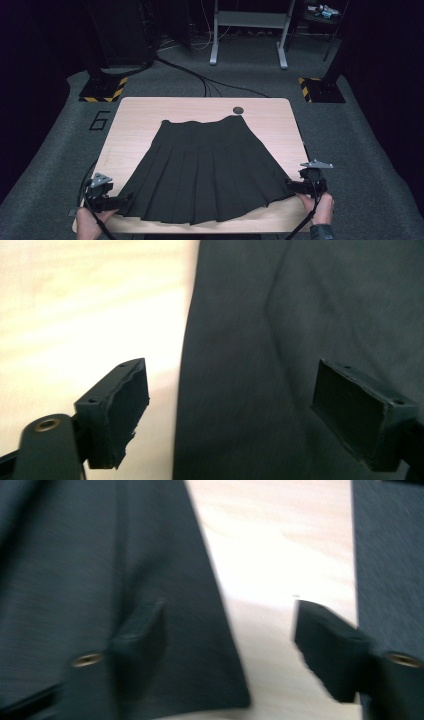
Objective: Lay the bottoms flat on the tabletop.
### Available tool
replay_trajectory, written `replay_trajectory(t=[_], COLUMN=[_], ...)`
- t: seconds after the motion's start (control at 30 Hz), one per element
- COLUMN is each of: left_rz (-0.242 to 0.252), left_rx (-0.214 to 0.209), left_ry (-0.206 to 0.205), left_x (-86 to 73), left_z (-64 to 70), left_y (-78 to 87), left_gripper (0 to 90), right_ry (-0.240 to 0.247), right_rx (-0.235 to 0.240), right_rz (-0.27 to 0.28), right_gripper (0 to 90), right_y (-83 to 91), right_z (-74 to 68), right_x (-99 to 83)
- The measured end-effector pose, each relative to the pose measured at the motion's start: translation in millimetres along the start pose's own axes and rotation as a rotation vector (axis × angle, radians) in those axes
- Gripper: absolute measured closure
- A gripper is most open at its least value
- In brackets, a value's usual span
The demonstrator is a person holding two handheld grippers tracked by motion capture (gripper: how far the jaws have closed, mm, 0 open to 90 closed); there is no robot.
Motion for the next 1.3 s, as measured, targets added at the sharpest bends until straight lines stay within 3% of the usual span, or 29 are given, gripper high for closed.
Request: replay_trajectory(t=[0.07,0.17,0.3,0.43,0.5,0.57,0.63,1.13,1.3], left_rz=[0.006,-0.019,-0.071,-0.128,-0.152,-0.163,-0.178,-0.153,-0.153], left_rx=[-0.002,-0.023,-0.050,-0.047,-0.035,-0.015,0.015,0.009,0.015], left_ry=[-0.001,-0.028,-0.052,-0.071,-0.066,-0.075,-0.111,-0.136,-0.119], left_x=[14.1,30.4,38.7,35.0,30.3,25.4,24.3,45.0,57.7], left_z=[5.2,16.3,34.4,44.4,45.9,46.1,47.3,38.1,34.0], left_y=[-8.8,-23.5,-49.4,-72.0,-81.0,-87.7,-88.6,-109.3,-120.6], left_gripper=[9.9,5.6,3.0,0.0,0.0,0.0,0.0,0.0,0.0], right_ry=[0.029,0.088,0.148,0.184,0.192,0.175,0.174,0.124,0.099], right_rx=[0.018,0.068,0.127,0.158,0.136,0.145,0.138,0.098,0.087], right_rz=[0.024,0.065,0.031,-0.045,-0.089,-0.119,-0.155,-0.151,-0.147], right_gripper=[14.8,10.3,3.0,0.0,0.0,0.0,0.0,0.0,0.0], right_y=[6.2,8.6,-12.3,-43.1,-54.4,-62.8,-69.6,-74.6,-80.4], right_z=[-13.5,-37.7,-73.3,-95.5,-98.2,-98.9,-98.2,-98.5,-96.7], right_x=[12.5,32.5,45.9,39.7,33.2,25.7,17.0,17.9,24.7])
Point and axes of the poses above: each handheld gripper's, and its own axes: y roughly backward along the jaws, x roughly out of its top, z roughly to its right, the point moved 7 cm from there along -y, roughly forward along the jaws, and after that the axes turned 2 degrees about y, right-handed, at the moved point
